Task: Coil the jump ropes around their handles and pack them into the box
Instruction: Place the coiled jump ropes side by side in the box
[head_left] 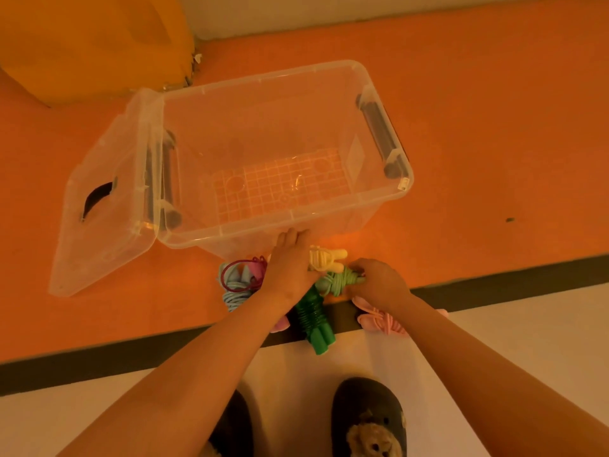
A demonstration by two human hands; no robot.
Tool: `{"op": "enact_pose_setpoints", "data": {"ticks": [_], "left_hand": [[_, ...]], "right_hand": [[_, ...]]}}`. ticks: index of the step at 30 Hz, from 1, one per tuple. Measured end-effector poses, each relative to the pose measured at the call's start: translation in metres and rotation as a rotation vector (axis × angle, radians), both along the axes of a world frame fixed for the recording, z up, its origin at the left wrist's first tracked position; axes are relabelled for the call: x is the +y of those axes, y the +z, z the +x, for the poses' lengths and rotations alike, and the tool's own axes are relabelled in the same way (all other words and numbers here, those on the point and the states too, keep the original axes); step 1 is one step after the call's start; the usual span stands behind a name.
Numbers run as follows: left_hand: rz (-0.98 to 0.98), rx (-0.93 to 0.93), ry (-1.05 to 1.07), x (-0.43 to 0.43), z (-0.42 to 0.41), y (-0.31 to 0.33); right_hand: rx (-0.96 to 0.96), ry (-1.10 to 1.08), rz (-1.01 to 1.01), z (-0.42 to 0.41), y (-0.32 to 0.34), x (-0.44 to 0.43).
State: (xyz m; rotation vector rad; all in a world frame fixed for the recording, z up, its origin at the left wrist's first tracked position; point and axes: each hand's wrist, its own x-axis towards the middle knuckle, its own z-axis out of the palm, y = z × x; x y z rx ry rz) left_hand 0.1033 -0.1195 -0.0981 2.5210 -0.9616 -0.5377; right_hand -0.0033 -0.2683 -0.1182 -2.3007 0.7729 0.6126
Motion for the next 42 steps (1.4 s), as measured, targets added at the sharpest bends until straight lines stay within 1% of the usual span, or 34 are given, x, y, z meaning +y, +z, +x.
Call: {"op": "enact_pose_setpoints", "data": {"ticks": [1, 3, 6, 8, 9, 12, 14, 16, 18, 21, 24, 27, 28, 29, 31, 32, 36, 40, 42], "left_hand": [[0.028, -0.025, -0.051, -0.001, 0.001, -0.001], [0.051, -0.033, -0.078, -0.001, 0.001, -0.002], [0.043, -0.061, -0.076, 0.000, 0.000, -0.004], [0.040, -0.024, -0.090, 0.001, -0.002, -0.004], [0.043, 0.009, -0.085, 0.002, -0.002, -0.004], [0.026, 0.034, -0.061, 0.005, -0.002, 0.000], [-0.037, 0.029, -0.059, 0.009, -0.001, 0.001], [-0.118, 0.045, -0.057, 0.014, -0.004, 0.004], [-0.179, 0.022, -0.069, 0.019, -0.008, 0.008], [-0.254, -0.012, -0.056, 0.023, -0.015, 0.022], [-0.314, -0.009, -0.066, 0.022, -0.024, 0.044], [-0.384, -0.015, -0.065, 0.021, -0.032, 0.075], [-0.410, -0.029, -0.045, 0.021, -0.033, 0.087], [-0.434, -0.048, -0.018, 0.021, -0.034, 0.099], [-0.467, -0.091, 0.031, 0.022, -0.037, 0.126], [-0.474, -0.105, 0.053, 0.024, -0.038, 0.139], [-0.541, -0.108, 0.100, 0.033, -0.048, 0.185], [-0.615, -0.194, 0.065, 0.045, -0.063, 0.229], [-0.660, -0.199, 0.070, 0.051, -0.069, 0.252]], "right_hand": [[0.015, 0.008, 0.018, 0.001, 0.000, -0.002], [0.064, 0.034, 0.030, 0.002, 0.000, -0.005], [0.222, 0.075, -0.033, 0.005, 0.003, -0.008], [0.312, 0.098, -0.078, 0.006, 0.005, -0.008], [0.311, 0.097, -0.070, 0.005, 0.005, -0.007], [0.214, 0.058, -0.003, -0.003, 0.003, -0.005], [0.133, -0.006, 0.025, -0.010, 0.006, -0.002], [0.071, -0.052, 0.011, -0.016, 0.009, 0.004], [0.017, -0.082, -0.027, -0.019, 0.015, 0.008], [-0.012, -0.197, -0.004, -0.022, 0.029, 0.012], [-0.047, -0.331, 0.104, -0.024, 0.056, 0.013], [-0.052, -0.332, 0.235, -0.028, 0.085, 0.015], [-0.054, -0.365, 0.288, -0.030, 0.095, 0.018], [-0.069, -0.429, 0.349, -0.033, 0.106, 0.022], [-0.127, -0.577, 0.407, -0.038, 0.125, 0.028], [-0.139, -0.607, 0.440, -0.041, 0.135, 0.030], [-0.177, -0.644, 0.550, -0.056, 0.183, 0.044], [-0.294, -0.727, 0.734, -0.072, 0.231, 0.059], [-0.385, -0.775, 0.821, -0.076, 0.258, 0.067]]}}
